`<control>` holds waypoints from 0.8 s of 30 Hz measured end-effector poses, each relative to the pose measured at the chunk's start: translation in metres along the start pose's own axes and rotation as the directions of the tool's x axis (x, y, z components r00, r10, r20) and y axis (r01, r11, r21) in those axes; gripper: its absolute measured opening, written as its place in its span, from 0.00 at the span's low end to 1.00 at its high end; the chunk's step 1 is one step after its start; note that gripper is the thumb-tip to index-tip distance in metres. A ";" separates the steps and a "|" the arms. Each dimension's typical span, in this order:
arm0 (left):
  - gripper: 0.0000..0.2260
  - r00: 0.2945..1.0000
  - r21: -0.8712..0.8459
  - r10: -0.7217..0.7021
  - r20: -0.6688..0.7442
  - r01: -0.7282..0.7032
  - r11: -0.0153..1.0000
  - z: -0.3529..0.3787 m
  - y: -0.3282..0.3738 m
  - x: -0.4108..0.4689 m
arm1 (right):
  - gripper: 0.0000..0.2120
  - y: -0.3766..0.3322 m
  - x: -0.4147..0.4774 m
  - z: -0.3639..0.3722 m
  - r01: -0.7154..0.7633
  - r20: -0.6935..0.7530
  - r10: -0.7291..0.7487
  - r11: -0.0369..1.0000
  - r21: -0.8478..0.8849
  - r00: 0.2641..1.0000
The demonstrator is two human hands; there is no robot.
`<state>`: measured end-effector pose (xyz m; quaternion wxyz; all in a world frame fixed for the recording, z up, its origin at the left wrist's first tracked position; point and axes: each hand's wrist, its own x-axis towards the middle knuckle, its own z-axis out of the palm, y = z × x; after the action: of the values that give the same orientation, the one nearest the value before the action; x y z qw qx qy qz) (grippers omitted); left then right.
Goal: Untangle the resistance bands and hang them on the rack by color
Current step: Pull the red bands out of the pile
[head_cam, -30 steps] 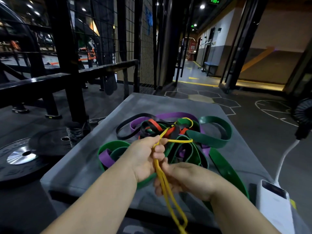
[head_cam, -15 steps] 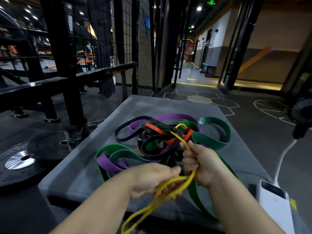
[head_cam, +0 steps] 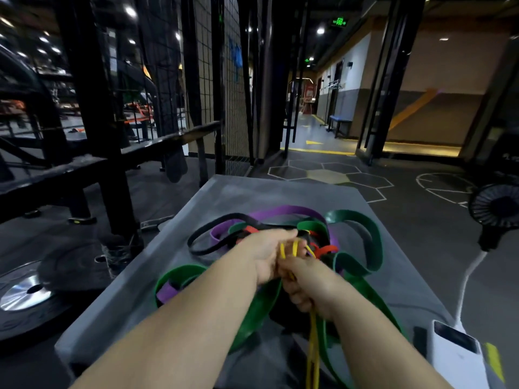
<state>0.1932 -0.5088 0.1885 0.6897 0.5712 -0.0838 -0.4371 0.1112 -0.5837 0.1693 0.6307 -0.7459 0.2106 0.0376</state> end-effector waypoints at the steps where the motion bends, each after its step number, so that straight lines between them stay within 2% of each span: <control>1: 0.13 0.999 0.024 0.033 -0.026 -0.032 0.999 0.008 0.016 0.005 | 0.14 -0.011 0.006 -0.006 0.035 -0.025 -0.036 0.999 -0.004 0.999; 3: 0.13 0.987 -0.013 0.123 -0.100 -0.125 0.992 0.021 0.054 0.015 | 0.14 -0.036 0.017 -0.020 0.097 -0.044 -0.096 0.995 0.026 0.994; 5: 0.14 0.973 -0.094 0.175 -0.150 -0.190 0.977 0.032 0.099 0.020 | 0.14 -0.062 0.021 -0.035 0.106 0.004 -0.108 0.982 0.154 0.994; 6: 0.14 0.970 -0.081 0.186 -0.156 -0.200 0.976 0.036 0.119 0.020 | 0.17 -0.071 0.021 -0.042 0.101 0.033 -0.111 0.971 0.217 0.993; 10: 0.12 0.962 0.234 0.255 -0.096 -0.227 0.945 0.049 0.171 0.008 | 0.40 -0.087 0.035 -0.064 0.092 0.079 -0.141 0.891 0.445 0.987; 13: 0.10 0.957 0.353 0.291 -0.001 -0.272 0.895 0.063 0.171 -0.008 | 0.46 -0.097 0.040 -0.070 0.028 0.148 -0.179 0.724 0.689 0.973; 15: 0.09 0.961 0.407 0.270 0.063 -0.271 0.872 0.069 0.160 -0.017 | 0.45 -0.106 0.038 -0.071 0.017 0.154 -0.236 0.593 0.805 0.960; 17: 0.11 0.964 0.463 0.228 0.135 -0.265 0.846 0.069 0.145 -0.023 | 0.39 -0.116 0.033 -0.071 0.054 0.085 -0.246 0.509 0.859 0.966; 19: 0.12 0.963 0.513 0.181 0.198 -0.260 0.818 0.064 0.128 -0.026 | 0.37 -0.126 0.033 -0.074 0.083 0.019 -0.190 0.513 0.855 0.982; 23: 0.12 0.967 0.518 0.111 0.231 -0.219 0.827 0.044 0.101 -0.027 | 0.19 -0.140 0.033 -0.079 0.081 -0.019 -0.144 0.441 0.894 0.989; 24: 0.12 0.965 0.499 0.086 0.249 -0.204 0.842 0.040 0.097 -0.028 | 0.18 -0.141 0.033 -0.080 0.098 -0.030 -0.152 0.467 0.879 0.988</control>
<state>0.2011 -0.5215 0.2962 0.5275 0.6771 -0.3166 -0.4038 0.1750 -0.6521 0.3049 0.9294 -0.3305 0.1285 -0.1019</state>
